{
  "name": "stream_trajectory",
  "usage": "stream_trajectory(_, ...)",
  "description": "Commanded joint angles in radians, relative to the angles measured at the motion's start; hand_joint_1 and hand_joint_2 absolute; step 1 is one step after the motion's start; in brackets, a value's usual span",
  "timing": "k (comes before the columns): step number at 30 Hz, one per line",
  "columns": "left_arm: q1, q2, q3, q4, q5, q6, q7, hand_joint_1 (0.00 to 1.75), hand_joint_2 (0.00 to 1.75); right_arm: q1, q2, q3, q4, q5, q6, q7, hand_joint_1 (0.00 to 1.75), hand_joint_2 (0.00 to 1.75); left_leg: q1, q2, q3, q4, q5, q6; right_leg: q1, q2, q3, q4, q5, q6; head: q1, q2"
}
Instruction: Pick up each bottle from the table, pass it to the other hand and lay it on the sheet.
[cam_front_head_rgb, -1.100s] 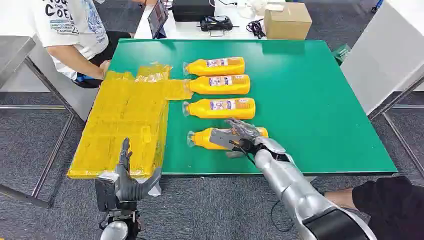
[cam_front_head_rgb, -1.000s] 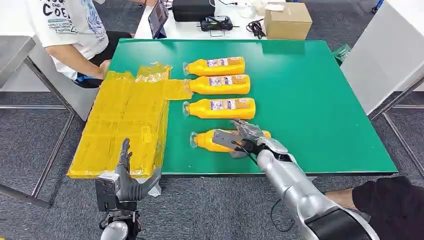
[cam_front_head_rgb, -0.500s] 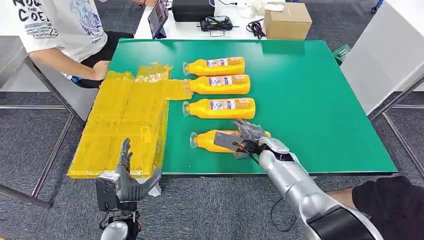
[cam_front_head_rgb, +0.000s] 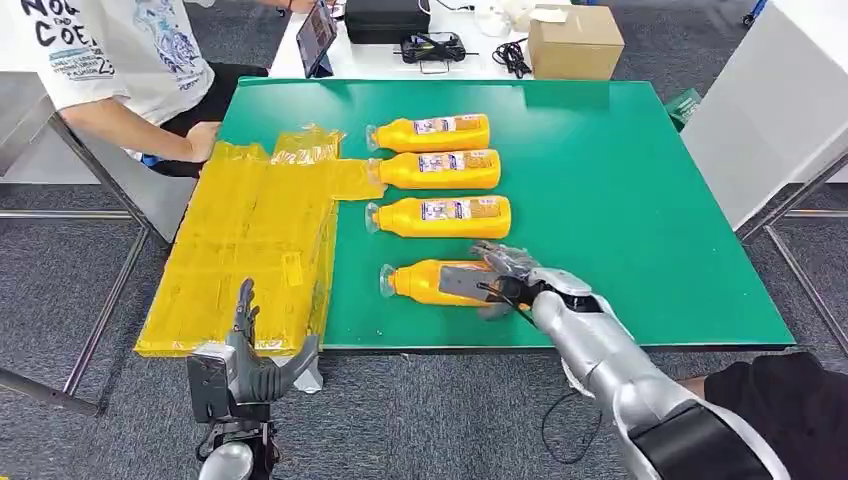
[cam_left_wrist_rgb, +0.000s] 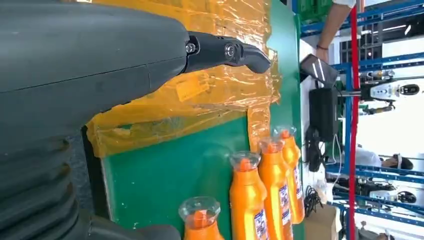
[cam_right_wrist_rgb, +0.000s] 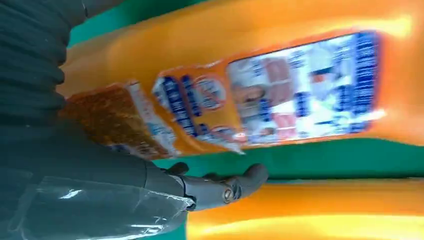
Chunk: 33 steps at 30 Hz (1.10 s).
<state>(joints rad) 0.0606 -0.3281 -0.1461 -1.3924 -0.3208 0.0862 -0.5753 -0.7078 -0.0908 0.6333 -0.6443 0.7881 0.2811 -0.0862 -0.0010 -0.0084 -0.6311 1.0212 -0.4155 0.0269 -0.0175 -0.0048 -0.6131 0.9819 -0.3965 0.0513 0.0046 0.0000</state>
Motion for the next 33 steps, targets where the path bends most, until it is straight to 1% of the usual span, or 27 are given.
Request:
stream_trajectory(1,-0.043,0.0,0.011,0.067,0.005,-0.004,0.007,0.0,1.75,-0.06,-0.036,0.125,0.068,-0.007,0.03,0.004,0.0,1.75,0.0,0.0,0.003,-0.001,-0.001,-0.001,0.0,-0.001,0.003,0.0,-0.001,-0.001,0.0,0.0)
stream_trajectory(2,-0.041,0.001,0.01,0.068,0.005,-0.004,0.007,0.0,1.75,-0.061,-0.039,0.141,0.074,-0.007,0.033,0.005,0.0,1.75,0.001,-0.001,0.005,-0.001,-0.002,-0.002,0.001,-0.001,0.005,0.0,-0.002,-0.002,0.0,0.0)
stream_trajectory(4,-0.041,0.001,0.01,0.069,0.005,-0.004,0.009,0.0,1.75,-0.065,-0.041,0.154,0.077,-0.007,0.035,0.007,0.0,1.75,0.0,-0.001,0.003,-0.001,-0.001,-0.001,0.001,-0.001,0.003,-0.001,-0.001,-0.002,0.0,0.0)
stream_trajectory(5,-0.04,0.001,0.011,0.068,0.005,-0.005,0.011,0.0,1.75,-0.067,-0.042,0.169,0.081,-0.009,0.038,0.008,0.0,1.75,0.001,0.0,0.005,-0.001,-0.002,-0.002,0.001,-0.001,0.005,-0.001,-0.002,-0.002,0.0,0.0)
stream_trajectory(7,-0.039,0.0,0.012,0.068,0.005,-0.005,0.011,0.0,1.75,-0.068,-0.041,0.18,0.082,-0.007,0.038,0.008,0.07,1.75,0.0,0.0,0.004,-0.001,-0.001,-0.001,0.001,-0.001,0.003,-0.001,-0.001,-0.002,0.0,0.0)
stream_trajectory(8,-0.039,-0.001,0.012,0.068,0.005,-0.006,0.013,0.0,1.75,-0.067,-0.037,0.189,0.086,-0.006,0.037,0.01,0.16,1.75,0.001,0.0,0.005,-0.001,-0.002,-0.002,0.001,0.0,0.005,-0.001,-0.002,-0.002,0.0,0.0)
stream_trajectory(9,-0.039,-0.001,0.012,0.068,0.005,-0.006,0.013,0.0,1.75,-0.068,-0.032,0.199,0.091,-0.004,0.033,0.01,0.33,1.75,0.001,0.0,0.004,-0.001,-0.001,-0.001,0.001,0.0,0.004,-0.001,-0.001,-0.002,0.0,0.0)
stream_trajectory(10,-0.039,-0.002,0.012,0.068,0.005,-0.006,0.013,0.0,1.75,-0.067,-0.031,0.2,0.091,-0.004,0.032,0.01,0.33,1.75,0.0,0.0,0.003,-0.001,-0.001,-0.001,0.001,0.0,0.003,-0.001,-0.001,-0.002,0.0,0.0)
stream_trajectory(11,-0.04,-0.003,0.012,0.07,0.005,-0.008,0.015,0.0,1.75,-0.064,-0.026,0.204,0.093,-0.006,0.024,0.008,1.29,1.75,0.001,0.001,0.005,-0.001,-0.002,-0.002,0.001,0.0,0.005,-0.001,-0.002,-0.002,0.0,0.0)
stream_trajectory(12,-0.04,-0.003,0.011,0.071,0.005,-0.009,0.017,0.0,1.75,-0.061,-0.023,0.207,0.094,-0.006,0.019,0.008,1.47,1.75,0.001,0.001,0.008,-0.001,-0.003,-0.002,0.002,0.0,0.008,-0.002,-0.002,-0.003,0.0,0.0)
stream_trajectory(13,-0.04,-0.004,0.011,0.072,0.005,-0.009,0.017,0.0,1.75,-0.057,-0.019,0.209,0.093,-0.005,0.017,0.008,1.48,1.75,0.001,0.0,0.007,-0.001,-0.002,-0.002,0.002,0.0,0.007,-0.002,-0.002,-0.003,0.0,0.0)
stream_trajectory(14,-0.041,-0.005,0.012,0.074,0.005,-0.009,0.018,0.0,1.75,-0.055,-0.015,0.212,0.097,-0.006,0.006,0.006,1.57,1.75,0.001,0.0,0.005,-0.001,-0.001,-0.001,0.001,0.0,0.005,-0.001,-0.001,-0.002,0.0,0.0)
stream_trajectory(15,-0.039,-0.005,0.011,0.074,0.004,-0.01,0.02,0.0,1.75,-0.051,-0.011,0.214,0.098,-0.004,0.001,0.008,1.66,1.75,0.002,0.001,0.011,-0.001,-0.004,-0.003,0.002,0.001,0.01,-0.002,-0.003,-0.004,0.0,0.0)
stream_trajectory(16,-0.039,-0.005,0.011,0.074,0.004,-0.01,0.02,0.0,1.75,-0.049,-0.011,0.215,0.099,-0.004,0.001,0.008,1.66,1.75,0.001,0.001,0.007,-0.001,-0.002,-0.002,0.002,0.0,0.007,-0.001,-0.002,-0.003,0.0,0.0)
stream_trajectory(17,-0.038,-0.005,0.01,0.075,0.004,-0.011,0.022,0.0,1.75,-0.048,-0.009,0.215,0.1,-0.004,-0.003,0.01,1.75,1.75,0.002,0.001,0.009,-0.001,-0.003,-0.003,0.002,0.001,0.009,-0.002,-0.003,-0.004,0.0,0.0)
stream_trajectory(20,-0.038,-0.006,0.01,0.076,0.003,-0.012,0.022,0.0,1.75,-0.045,-0.007,0.214,0.102,-0.005,-0.015,0.01,1.75,1.75,0.001,0.002,0.008,-0.001,-0.002,-0.002,0.002,0.001,0.007,-0.001,-0.002,-0.003,0.0,0.0)
stream_trajectory(21,-0.038,-0.006,0.01,0.076,0.003,-0.012,0.022,0.0,1.75,-0.045,-0.007,0.214,0.102,-0.005,-0.015,0.01,1.75,1.75,0.001,0.001,0.005,-0.001,-0.001,-0.002,0.001,0.0,0.004,-0.001,-0.001,-0.002,0.0,0.0)
stream_trajectory(24,-0.036,-0.007,0.011,0.074,0.003,-0.012,0.023,0.0,1.75,-0.036,-0.006,0.199,0.091,-0.014,-0.043,0.011,1.75,1.75,0.001,0.001,0.005,-0.001,-0.001,-0.002,0.001,0.0,0.005,-0.001,-0.002,-0.003,0.0,0.0)
stream_trajectory(25,-0.033,-0.008,0.013,0.069,0.003,-0.012,0.023,0.0,1.75,-0.021,-0.008,0.173,0.065,-0.023,-0.087,0.013,1.75,1.75,0.001,0.001,0.004,-0.001,-0.001,-0.001,0.001,0.0,0.003,-0.001,-0.001,-0.002,0.0,0.0)
stream_trajectory(26,-0.029,-0.01,0.015,0.063,0.003,-0.012,0.023,0.0,1.75,0.001,-0.007,0.137,0.032,-0.035,-0.142,0.019,1.75,1.75,0.001,0.001,0.006,-0.001,-0.002,-0.002,0.001,0.0,0.005,-0.001,-0.002,-0.002,0.0,0.0)
stream_trajectory(27,-0.025,-0.012,0.018,0.056,0.003,-0.011,0.023,0.0,1.75,0.032,-0.005,0.096,-0.021,-0.039,-0.224,0.032,1.75,1.75,0.001,0.001,0.007,-0.002,-0.002,-0.002,0.002,0.0,0.007,-0.002,-0.002,-0.003,0.0,0.0)
stream_trajectory(28,-0.016,-0.019,0.024,0.042,0.002,-0.01,0.024,0.0,1.75,0.108,0.011,-0.004,-0.149,-0.035,-0.354,0.05,1.75,1.75,0.001,0.001,0.005,-0.001,-0.001,-0.001,0.002,0.0,0.004,-0.001,-0.001,-0.002,0.0,0.0)
stream_trajectory(29,-0.008,-0.021,0.023,0.028,0.001,-0.008,0.025,0.0,1.75,0.18,0.033,-0.085,-0.283,-0.009,-0.426,0.066,1.75,1.75,0.002,0.001,0.007,-0.001,-0.003,-0.002,0.002,0.0,0.007,-0.002,-0.002,-0.003,0.0,0.0)
stream_trajectory(30,-0.001,-0.021,0.018,0.015,0.001,-0.006,0.026,0.0,1.75,0.258,0.069,-0.173,-0.448,0.036,-0.511,0.068,1.75,1.75,0.002,0.001,0.005,-0.001,-0.002,-0.002,0.002,0.0,0.005,-0.002,-0.001,-0.002,0.0,0.0)
stream_trajectory(31,0.006,-0.021,0.013,0.005,0.001,-0.003,0.027,0.0,1.75,0.341,0.108,-0.246,-0.637,0.112,-0.527,0.097,1.75,1.75,0.002,0.002,0.007,-0.001,-0.003,-0.002,0.003,0.001,0.007,-0.002,-0.002,-0.003,0.0,0.0)
stream_trajectory(32,0.008,-0.021,0.01,0.003,0.001,-0.001,0.028,0.0,1.75,0.378,0.126,-0.278,-0.733,0.164,-0.504,0.111,1.75,1.75,0.002,0.003,0.004,0.0,-0.003,-0.002,0.002,0.002,0.004,0.0,-0.002,-0.003,0.0,0.0)
stream_trajectory(33,0.008,-0.021,0.001,0.006,0.011,0.002,0.026,0.0,1.75,0.432,0.171,-0.341,-0.85,0.135,-0.649,-0.001,1.75,1.75,0.002,0.004,0.0,0.0,-0.002,-0.002,0.002,0.003,0.0,0.001,-0.001,-0.002,0.0,0.0)
